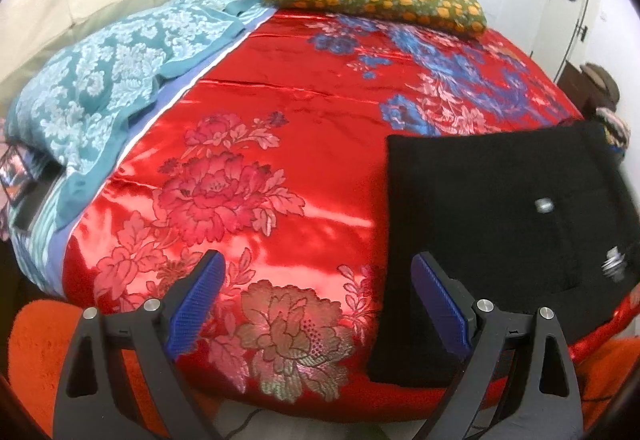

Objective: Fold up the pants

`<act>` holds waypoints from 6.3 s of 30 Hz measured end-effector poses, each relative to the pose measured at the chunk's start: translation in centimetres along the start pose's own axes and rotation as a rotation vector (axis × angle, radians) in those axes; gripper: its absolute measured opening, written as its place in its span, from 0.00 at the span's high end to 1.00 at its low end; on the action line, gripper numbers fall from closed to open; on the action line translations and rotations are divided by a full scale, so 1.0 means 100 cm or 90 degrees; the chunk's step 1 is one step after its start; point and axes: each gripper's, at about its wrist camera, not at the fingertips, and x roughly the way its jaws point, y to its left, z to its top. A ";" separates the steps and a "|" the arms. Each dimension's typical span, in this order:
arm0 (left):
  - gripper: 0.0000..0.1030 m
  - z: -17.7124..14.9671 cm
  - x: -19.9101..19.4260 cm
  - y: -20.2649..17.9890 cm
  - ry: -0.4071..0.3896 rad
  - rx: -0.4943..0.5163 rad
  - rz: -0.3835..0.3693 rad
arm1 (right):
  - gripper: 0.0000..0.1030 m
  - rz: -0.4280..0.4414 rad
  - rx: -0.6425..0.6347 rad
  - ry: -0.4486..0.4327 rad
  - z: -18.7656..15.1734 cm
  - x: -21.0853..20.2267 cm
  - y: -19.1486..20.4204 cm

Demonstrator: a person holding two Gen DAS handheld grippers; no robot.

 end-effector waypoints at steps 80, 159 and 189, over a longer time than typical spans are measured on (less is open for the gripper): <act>0.07 -0.047 -0.023 -0.154 0.026 0.278 -0.053 | 0.13 -0.438 0.086 -0.129 -0.103 -0.070 -0.024; 0.12 0.049 -0.025 -0.061 -0.033 0.152 -0.007 | 0.00 -0.313 0.078 -0.053 0.003 -0.027 -0.073; 0.02 0.000 -0.164 -0.084 0.000 0.126 0.021 | 0.00 -0.500 -0.018 -0.133 -0.050 -0.085 0.151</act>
